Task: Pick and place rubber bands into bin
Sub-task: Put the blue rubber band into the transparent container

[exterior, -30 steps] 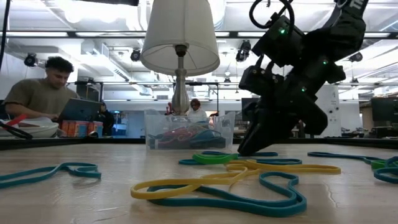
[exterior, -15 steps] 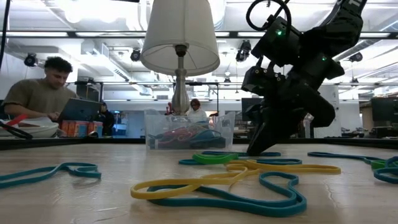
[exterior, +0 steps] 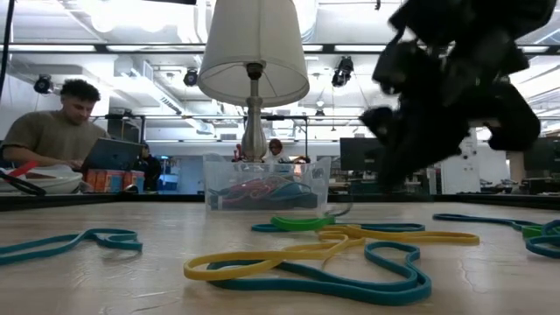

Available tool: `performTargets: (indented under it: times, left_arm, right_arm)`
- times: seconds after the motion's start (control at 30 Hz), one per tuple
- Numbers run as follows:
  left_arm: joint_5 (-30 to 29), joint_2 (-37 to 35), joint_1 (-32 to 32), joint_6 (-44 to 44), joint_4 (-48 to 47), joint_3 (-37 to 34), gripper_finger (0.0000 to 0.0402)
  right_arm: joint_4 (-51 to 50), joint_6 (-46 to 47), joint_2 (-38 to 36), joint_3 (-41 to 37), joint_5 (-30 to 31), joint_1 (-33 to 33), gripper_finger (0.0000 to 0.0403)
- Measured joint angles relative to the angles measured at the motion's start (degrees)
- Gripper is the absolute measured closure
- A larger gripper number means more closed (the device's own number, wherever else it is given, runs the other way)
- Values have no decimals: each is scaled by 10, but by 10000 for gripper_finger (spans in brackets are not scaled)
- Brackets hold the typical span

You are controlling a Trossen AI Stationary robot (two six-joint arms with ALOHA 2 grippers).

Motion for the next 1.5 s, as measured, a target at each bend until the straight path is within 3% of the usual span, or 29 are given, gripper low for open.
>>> performTargets:
  times: [0.37,0.5,0.67,0.93,1.07,1.27,1.5]
  left_arm:
    - [0,0,0,0,2,0,276]
    - [0,0,0,0,3,-1,276]
    - [0,0,0,1,3,-1,276]
    - [0,0,0,1,3,-1,276]
    - [0,0,0,1,2,-1,276]
    - [0,0,0,1,1,-3,276]
    - [0,0,0,1,2,-3,276]
  right_arm:
    - [24,-86,-101,-3,200,72,395]
    - [67,-138,-112,-3,236,73,395]
    - [137,-207,-111,-2,237,60,395]
    - [188,-236,-110,1,230,-7,395]
    - [206,-237,-98,2,184,-55,395]
    - [243,-237,-49,26,108,-117,395]
    - [241,-234,39,83,93,-163,394]
